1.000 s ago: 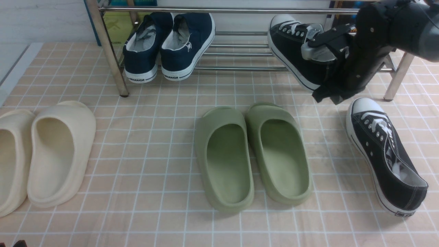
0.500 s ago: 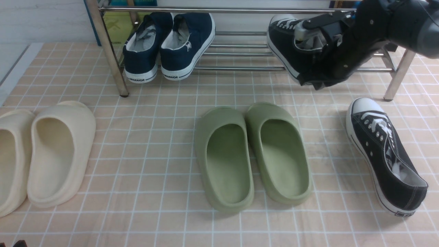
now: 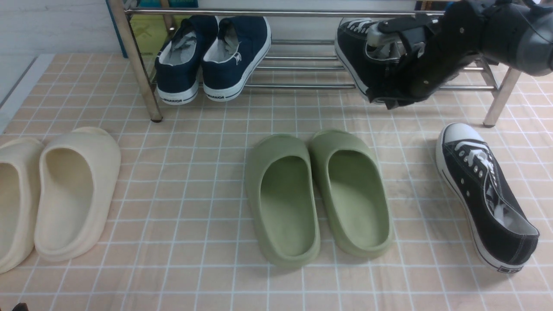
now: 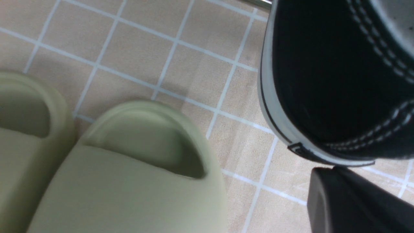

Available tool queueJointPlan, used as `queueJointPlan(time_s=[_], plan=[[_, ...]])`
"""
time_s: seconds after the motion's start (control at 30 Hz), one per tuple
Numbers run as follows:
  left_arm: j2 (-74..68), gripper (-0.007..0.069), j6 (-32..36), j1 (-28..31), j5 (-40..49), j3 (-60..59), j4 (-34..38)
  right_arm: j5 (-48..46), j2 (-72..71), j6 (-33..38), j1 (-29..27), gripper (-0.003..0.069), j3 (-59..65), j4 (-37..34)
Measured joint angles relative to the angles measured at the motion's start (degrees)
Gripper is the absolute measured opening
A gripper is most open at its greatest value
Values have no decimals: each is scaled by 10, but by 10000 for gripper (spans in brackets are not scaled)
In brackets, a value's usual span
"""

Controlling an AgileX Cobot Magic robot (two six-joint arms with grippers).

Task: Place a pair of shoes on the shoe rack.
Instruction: Use the right arm to put a shoe into the shoe rack, then use the right arm to grab the shoe closest to it

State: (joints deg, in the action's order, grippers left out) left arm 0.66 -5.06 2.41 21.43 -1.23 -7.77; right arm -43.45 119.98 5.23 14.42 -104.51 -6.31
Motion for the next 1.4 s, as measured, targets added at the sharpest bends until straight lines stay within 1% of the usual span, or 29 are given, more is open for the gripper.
queueJointPlan(time_s=[0.1, 0.17, 0.2, 0.23, 0.3, 0.4, 0.47, 0.53, 0.57, 0.6, 0.63, 0.73, 0.8, 0.83, 0.87, 0.93, 0.97, 1.03, 1.13, 1.23, 1.37, 1.4], plan=[[0, 239, 0, 0, 0, 0, -5, -68, -23, 0, 0, 167, -35, 1], [0, 239, 0, 0, 1, 0, -6, -132, -46, 0, 0, 287, -56, 6], [0, 239, 0, 0, 1, 0, -6, -144, -51, 0, 0, 309, -60, 7], [0, 239, 0, 0, 1, 0, -6, -183, -66, 0, 0, 371, -68, 13], [0, 239, 0, 0, 1, 0, -7, -247, -96, 0, 0, 473, -74, 26], [0, 239, 0, 0, 1, 0, -8, -270, -141, 0, 0, 547, -58, 50], [0, 239, 0, 0, 1, 0, -8, -271, -180, -6, 0, 570, -20, 63], [0, 239, 0, 0, 1, 0, -8, -273, -200, -11, 0, 574, 13, 67], [0, 239, 0, 0, 1, 0, -8, -273, -233, -20, 0, 575, 66, 71], [0, 239, 0, 0, 1, 0, -8, -274, -241, -21, 0, 575, 73, 71], [0, 239, 0, 0, 1, 0, -8, -275, -272, -28, 0, 573, 133, 75], [0, 239, 0, 0, 1, 0, -8, -272, -318, -46, 0, 561, 242, 80], [0, 239, 0, 0, 1, 0, -8, -246, -341, -62, 0, 549, 314, 81], [0, 239, 0, 0, 1, 0, -8, -238, -345, -65, 0, 547, 327, 82], [0, 239, 0, 0, 1, 0, -9, -202, -353, -80, 0, 534, 384, 81], [0, 239, 0, 0, 1, 0, -9, -181, -354, -86, 0, 526, 407, 81], [0, 239, 0, 0, 1, 0, -9, -142, -353, -94, 0, 510, 438, 81], [0, 239, 0, 0, 1, 0, -9, -118, -349, -97, 0, 499, 459, 81], [0, 239, 0, 0, 1, 0, -9, -63, -326, -103, 0, 462, 485, 82], [0, 239, 0, 0, 1, 0, -9, -40, -304, -103, 0, 433, 487, 83], [0, 239, 0, 0, 1, 0, -9, -19, -270, -103, 0, 354, 487, 86], [0, 239, 0, 0, 1, 0, -9, -18, -267, -103, 0, 349, 487, 86]])
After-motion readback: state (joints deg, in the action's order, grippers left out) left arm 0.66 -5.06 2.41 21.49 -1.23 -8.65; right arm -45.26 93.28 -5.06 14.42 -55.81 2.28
